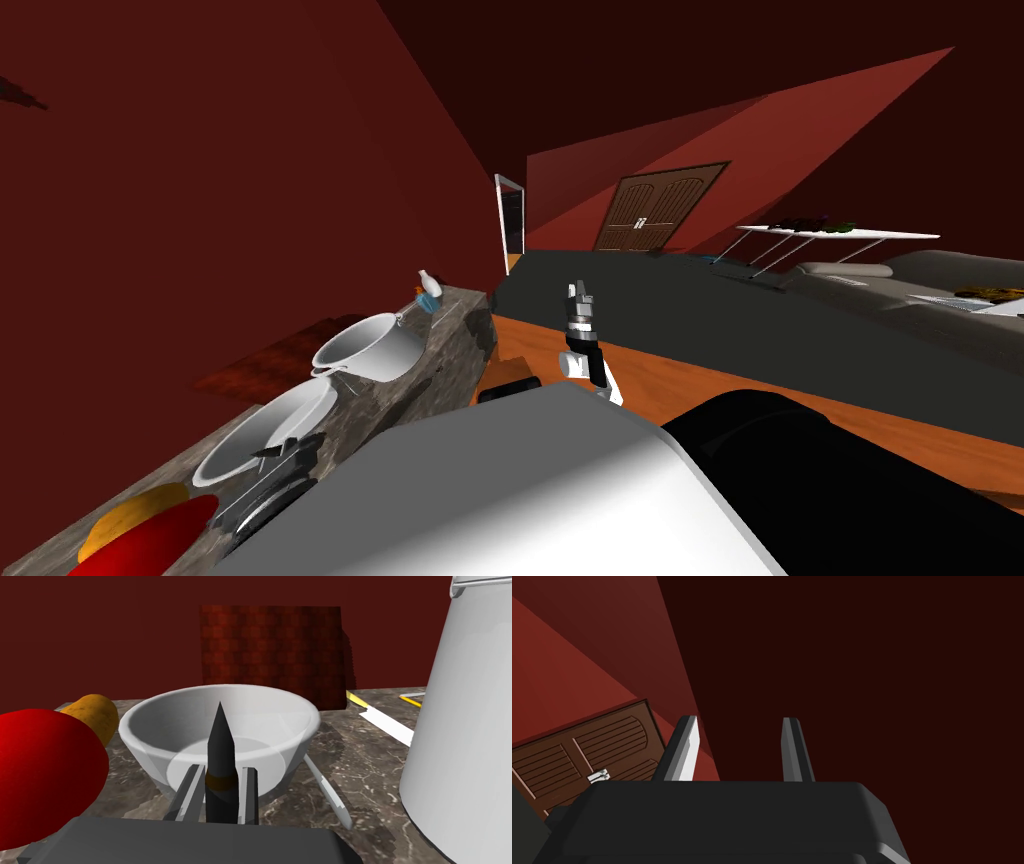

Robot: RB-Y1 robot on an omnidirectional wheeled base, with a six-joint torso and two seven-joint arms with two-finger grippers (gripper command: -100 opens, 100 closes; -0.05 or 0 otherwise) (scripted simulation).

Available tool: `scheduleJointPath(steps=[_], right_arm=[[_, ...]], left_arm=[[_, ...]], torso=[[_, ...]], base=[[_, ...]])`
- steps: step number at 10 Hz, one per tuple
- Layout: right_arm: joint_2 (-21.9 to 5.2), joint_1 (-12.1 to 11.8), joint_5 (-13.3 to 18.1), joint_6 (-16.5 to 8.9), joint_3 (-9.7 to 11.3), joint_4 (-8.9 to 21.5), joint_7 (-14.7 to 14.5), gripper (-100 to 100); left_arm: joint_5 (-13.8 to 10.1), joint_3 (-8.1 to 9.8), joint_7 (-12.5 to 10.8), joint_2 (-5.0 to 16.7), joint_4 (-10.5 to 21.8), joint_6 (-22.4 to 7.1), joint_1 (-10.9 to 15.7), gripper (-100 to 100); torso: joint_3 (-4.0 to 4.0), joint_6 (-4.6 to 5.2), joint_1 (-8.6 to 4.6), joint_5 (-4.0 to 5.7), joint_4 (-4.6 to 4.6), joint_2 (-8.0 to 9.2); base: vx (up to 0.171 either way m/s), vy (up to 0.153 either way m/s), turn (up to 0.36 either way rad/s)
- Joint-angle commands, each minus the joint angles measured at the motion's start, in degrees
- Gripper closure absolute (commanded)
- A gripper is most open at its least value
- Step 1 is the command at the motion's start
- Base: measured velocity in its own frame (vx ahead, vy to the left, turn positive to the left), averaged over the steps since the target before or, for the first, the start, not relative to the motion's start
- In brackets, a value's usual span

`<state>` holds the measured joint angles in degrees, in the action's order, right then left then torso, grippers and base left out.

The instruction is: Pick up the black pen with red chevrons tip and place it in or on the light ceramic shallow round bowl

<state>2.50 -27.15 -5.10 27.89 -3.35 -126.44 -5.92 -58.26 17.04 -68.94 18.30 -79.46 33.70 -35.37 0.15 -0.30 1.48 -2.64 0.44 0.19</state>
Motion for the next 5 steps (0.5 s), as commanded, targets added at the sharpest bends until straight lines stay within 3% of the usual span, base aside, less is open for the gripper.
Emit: scheduleJointPath(steps=[1, 2, 3, 4, 5], right_arm=[[0.0, 0.0, 0.0, 0.0, 0.0, 0.0, 0.0, 0], [0.0, 0.0, 0.0, 0.0, 0.0, 0.0, 0.0, 0], [0.0, 0.0, 0.0, 0.0, 0.0, 0.0, 0.0, 0], [0.0, 0.0, 0.0, 0.0, 0.0, 0.0, 0.0, 0], [0.0, 0.0, 0.0, 0.0, 0.0, 0.0, 0.0, 0]], left_arm=[[0.3, -0.64, 2.9, -1.7, -1.2, -0.9, 0.8, 100], [0.8, -1.46, 4.7, -3.9, -3.6, -2.3, 2.0, 100], [0.8, -1.46, 7.0, -4.6, -4.4, -2.3, 2.0, 100], [1.3, -2.29, 8.9, -7.4, -7.5, -3.7, 3.1, 100], [1.3, -2.29, 10.5, -7.5, -7.6, -3.7, 3.1, 100]], torso=[[0.0, 0.0, 0.0, 0.0, 0.0, 0.0], [0.05, 0.1, 0.12, -0.14, 0.03, -0.07], [0.07, 0.09, 0.26, -0.19, 0.04, -0.1], [0.08, 0.15, 0.32, -0.23, 0.05, -0.12], [0.11, 0.13, 0.47, -0.26, 0.05, -0.16]], base=[[-0.021, 0.063, 0.128], [-0.034, 0.087, 0.214], [-0.034, 0.075, 0.081], [-0.041, 0.104, 0.214], [-0.022, 0.092, 0.1]])
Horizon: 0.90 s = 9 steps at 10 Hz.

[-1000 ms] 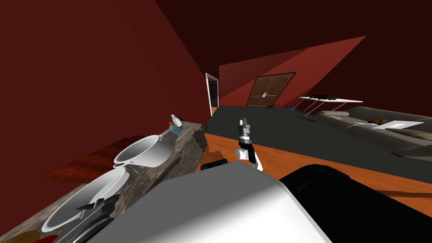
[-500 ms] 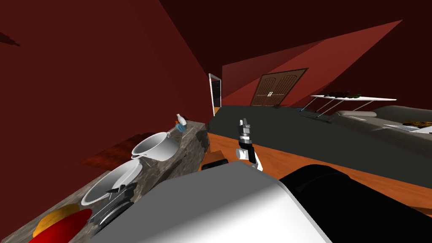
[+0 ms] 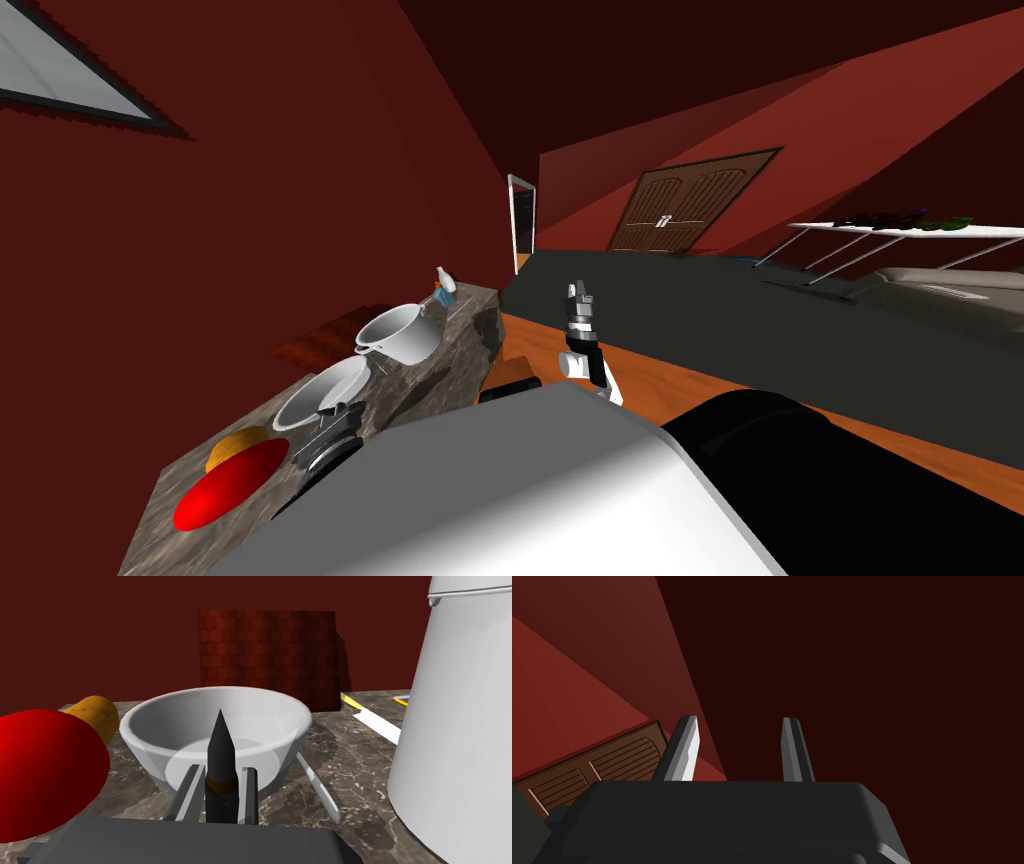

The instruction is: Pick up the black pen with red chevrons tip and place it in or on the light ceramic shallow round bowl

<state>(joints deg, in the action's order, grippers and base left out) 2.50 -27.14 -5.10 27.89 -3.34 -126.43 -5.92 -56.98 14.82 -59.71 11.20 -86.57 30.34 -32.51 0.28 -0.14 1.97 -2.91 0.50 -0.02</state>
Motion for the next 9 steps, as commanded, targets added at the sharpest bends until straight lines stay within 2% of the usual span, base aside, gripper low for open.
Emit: scheduleJointPath(steps=[1, 2, 4, 5, 6, 7, 8, 9], right_arm=[[0.0, 0.0, 0.0, 0.0, 0.0, 0.0, 0.0, 0], [0.0, 0.0, 0.0, 0.0, 0.0, 0.0, 0.0, 0], [0.0, 0.0, 0.0, 0.0, 0.0, 0.0, 0.0, 0], [0.0, 0.0, 0.0, 0.0, 0.0, 0.0, 0.0, 0], [0.0, 0.0, 0.0, 0.0, 0.0, 0.0, 0.0, 0], [0.0, 0.0, 0.0, 0.0, 0.0, 0.0, 0.0, 0], [0.0, 0.0, 0.0, 0.0, 0.0, 0.0, 0.0, 0], [0.0, 0.0, 0.0, 0.0, 0.0, 0.0, 0.0, 0]], left_arm=[[0.0, -0.06, 2.3, -0.4, -0.5, -0.3, 0.3, 100], [0.5, -0.89, 4.2, -3.2, -3.3, -1.7, 1.4, 100], [0.5, -0.89, 6.4, -3.4, -3.6, -1.7, 1.4, 100], [1.0, -1.71, 8.8, -6.2, -6.6, -3.1, 2.6, 100], [1.0, -1.71, 10.4, -6.3, -6.8, -3.1, 2.6, 100], [1.5, -2.53, 11.8, -8.6, -8.5, -4.5, 3.7, 100], [1.5, -2.53, 13.3, -9.2, -10.0, -4.5, 3.7, 100], [1.5, -2.53, 14.6, -9.2, -10.0, -4.5, 3.7, 100]], torso=[[0.0, 0.0, 0.0, 0.0, 0.0, 0.0], [0.03, 0.02, -0.13, 0.02, 0.02, -0.05], [0.02, -0.01, -0.13, 0.05, 0.01, -0.02], [0.02, 0.02, -0.19, 0.05, 0.01, -0.02], [0.01, -0.01, -0.12, 0.04, 0.0, 0.0], [0.0, -0.01, -0.09, 0.04, 0.01, 0.0], [0.03, -0.05, 0.02, 0.03, 0.01, -0.05], [0.01, 0.01, -0.05, 0.03, 0.0, -0.02]], base=[[-0.003, 0.043, -0.025], [-0.013, 0.064, 0.217], [-0.018, 0.05, 0.047], [-0.037, 0.076, 0.201], [-0.02, 0.08, 0.098], [-0.001, 0.116, 0.218], [-0.014, 0.086, 0.108], [-0.016, 0.03, -0.018]])
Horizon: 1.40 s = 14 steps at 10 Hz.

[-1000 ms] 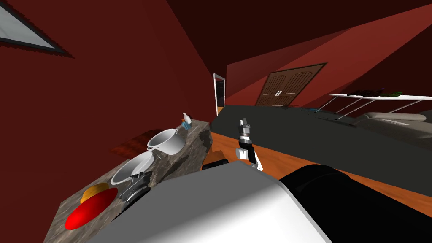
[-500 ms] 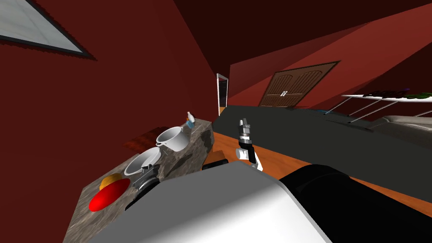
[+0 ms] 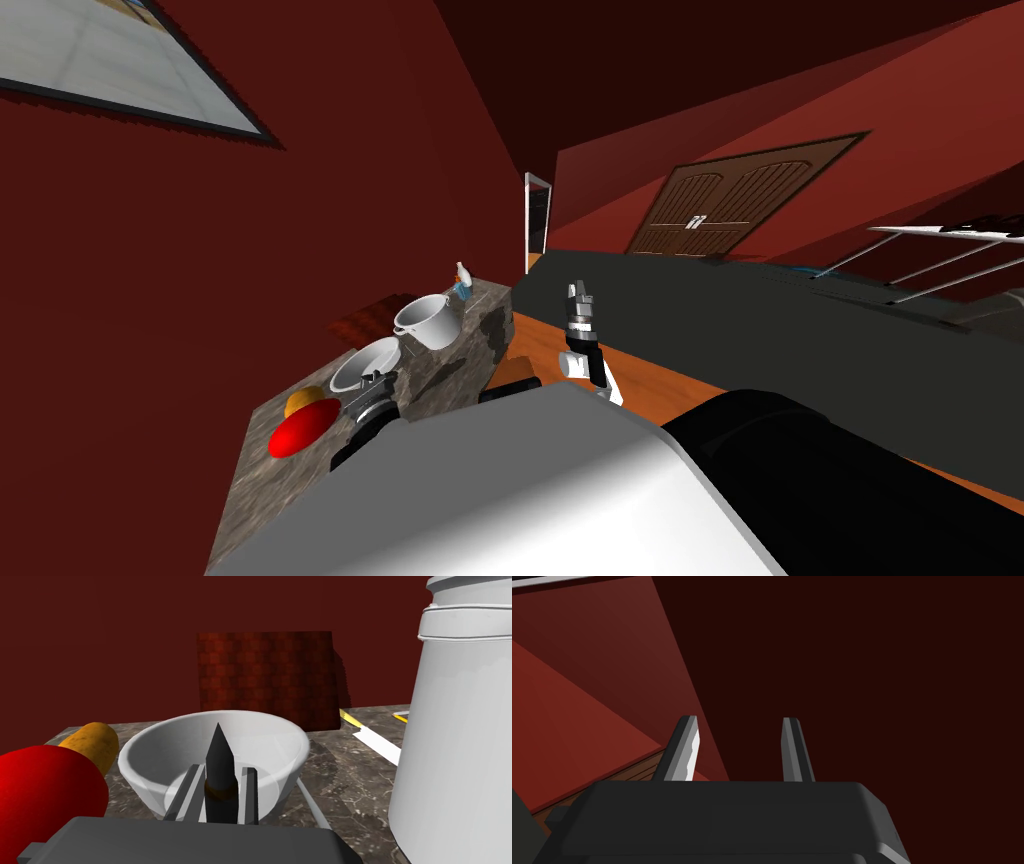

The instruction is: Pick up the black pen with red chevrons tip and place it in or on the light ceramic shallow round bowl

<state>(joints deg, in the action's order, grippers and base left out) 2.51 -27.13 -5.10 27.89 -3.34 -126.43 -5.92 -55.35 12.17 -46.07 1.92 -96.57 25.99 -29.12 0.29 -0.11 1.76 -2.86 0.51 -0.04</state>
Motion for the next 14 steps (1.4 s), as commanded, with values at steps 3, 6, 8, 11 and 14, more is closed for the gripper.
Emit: scheduleJointPath(steps=[3, 6, 8, 11, 14], right_arm=[[0.0, 0.0, 0.0, 0.0, 0.0, 0.0, 0.0, 0], [0.0, 0.0, 0.0, 0.0, 0.0, 0.0, 0.0, 0], [0.0, 0.0, 0.0, 0.0, 0.0, 0.0, 0.0, 0], [0.0, 0.0, 0.0, 0.0, 0.0, 0.0, 0.0, 0], [0.0, 0.0, 0.0, 0.0, 0.0, 0.0, 0.0, 0]], left_arm=[[-0.7, 1.28, 0.2, 2.0, -0.2, -0.6, -0.3, 100], [-1.8, 3.39, 0.0, 4.1, -0.6, -1.6, -0.9, 100], [-3.3, 5.9, -0.3, 6.0, -1.1, -3.0, -1.7, 100], [-4.8, 8.49, -0.8, 7.6, -1.7, -4.7, -2.8, 100], [-7.2, 11.97, -1.7, 9.3, -2.9, -7.6, -4.7, 100]], torso=[[0.01, -0.03, -0.11, 0.02, 0.01, -0.02], [-0.13, 0.0, -0.58, 0.14, -0.03, 0.23], [-0.1, 0.01, -0.46, 0.14, -0.04, 0.17], [-0.13, -0.02, -0.42, 0.13, -0.04, 0.22], [-0.07, 0.0, -0.27, 0.08, -0.03, 0.11]], base=[[-0.011, -0.022, -0.057], [-0.053, -0.104, -0.103], [-0.037, -0.07, -0.148], [-0.04, -0.067, -0.109], [-0.011, -0.039, -0.126]])
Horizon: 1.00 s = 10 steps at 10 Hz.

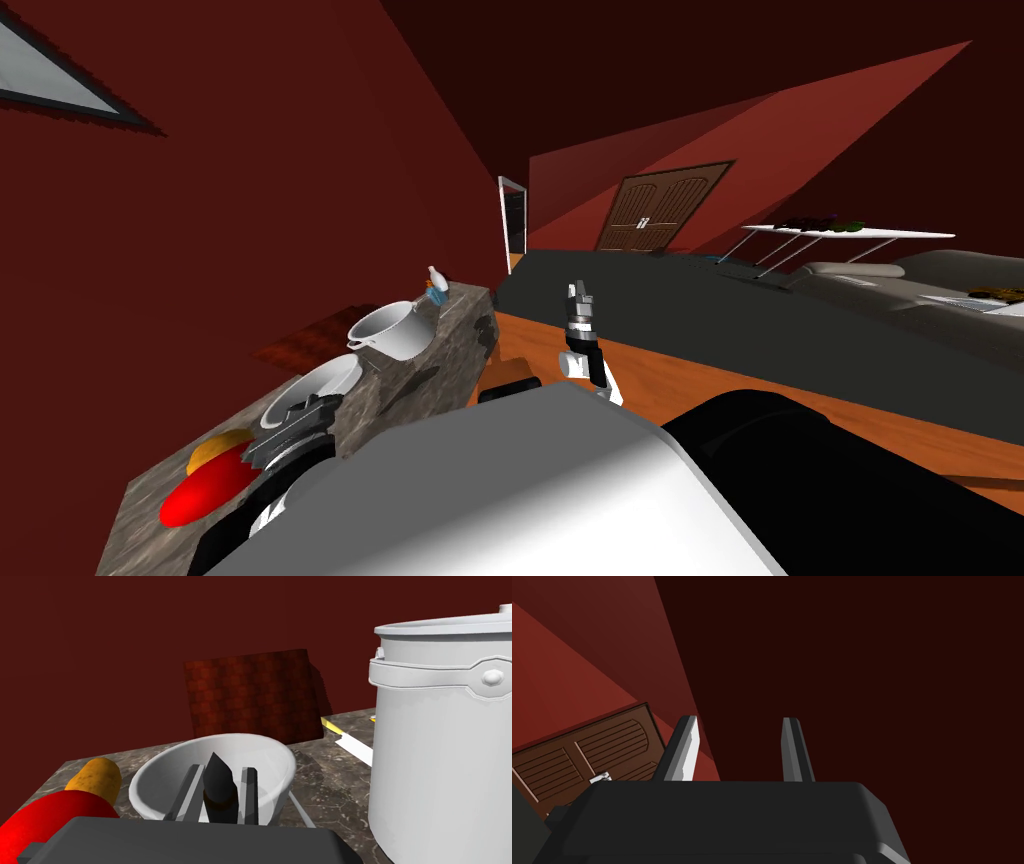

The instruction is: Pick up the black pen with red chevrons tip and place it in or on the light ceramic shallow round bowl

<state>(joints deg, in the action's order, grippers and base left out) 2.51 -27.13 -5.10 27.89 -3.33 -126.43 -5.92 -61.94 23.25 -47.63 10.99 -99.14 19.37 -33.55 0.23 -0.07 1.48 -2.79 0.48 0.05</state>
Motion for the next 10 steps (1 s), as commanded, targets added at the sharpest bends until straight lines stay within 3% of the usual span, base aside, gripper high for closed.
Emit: scheduleJointPath(steps=[1, 2, 3, 6, 7, 10], right_arm=[[0.0, 0.0, 0.0, 0.0, 0.0, 0.0, 0.0, 0], [0.0, 0.0, 0.0, 0.0, 0.0, 0.0, 0.0, 0], [0.0, 0.0, 0.0, 0.0, 0.0, 0.0, 0.0, 0], [0.0, 0.0, 0.0, 0.0, 0.0, 0.0, 0.0, 0], [0.0, 0.0, 0.0, 0.0, 0.0, 0.0, 0.0, 0], [0.0, 0.0, 0.0, 0.0, 0.0, 0.0, 0.0, 0]], left_arm=[[-1.3, 1.78, -0.4, 0.6, -0.7, -1.8, -0.8, 100], [-2.7, 3.6, -1.0, 1.4, -1.6, -3.5, -2.0, 100], [-2.7, 3.6, -1.0, 1.4, -1.6, -3.5, -2.0, 100], [-5.0, 6.4, -2.1, 2.6, -3.2, -6.1, -4.0, 100], [-6.6, 8.28, -2.8, 3.2, -4.4, -7.8, -5.3, 100], [-9.6, 11.63, -4.3, 4.4, -6.7, -10.9, -7.8, 100]], torso=[[0.0, 0.0, 0.0, 0.0, 0.0, 0.0], [0.02, 0.01, 0.02, -0.02, 0.01, -0.04], [0.03, -0.03, 0.08, -0.02, 0.01, -0.05], [0.06, 0.01, 0.15, -0.06, 0.01, -0.12], [0.07, 0.02, 0.17, -0.06, 0.01, -0.14], [0.06, 0.01, 0.35, -0.12, -0.01, -0.13]], base=[[0.002, -0.035, -0.139], [0.012, -0.025, -0.147], [0.013, -0.011, -0.056], [0.023, -0.003, -0.089], [0.036, 0.016, -0.153], [0.028, 0.043, -0.108]])
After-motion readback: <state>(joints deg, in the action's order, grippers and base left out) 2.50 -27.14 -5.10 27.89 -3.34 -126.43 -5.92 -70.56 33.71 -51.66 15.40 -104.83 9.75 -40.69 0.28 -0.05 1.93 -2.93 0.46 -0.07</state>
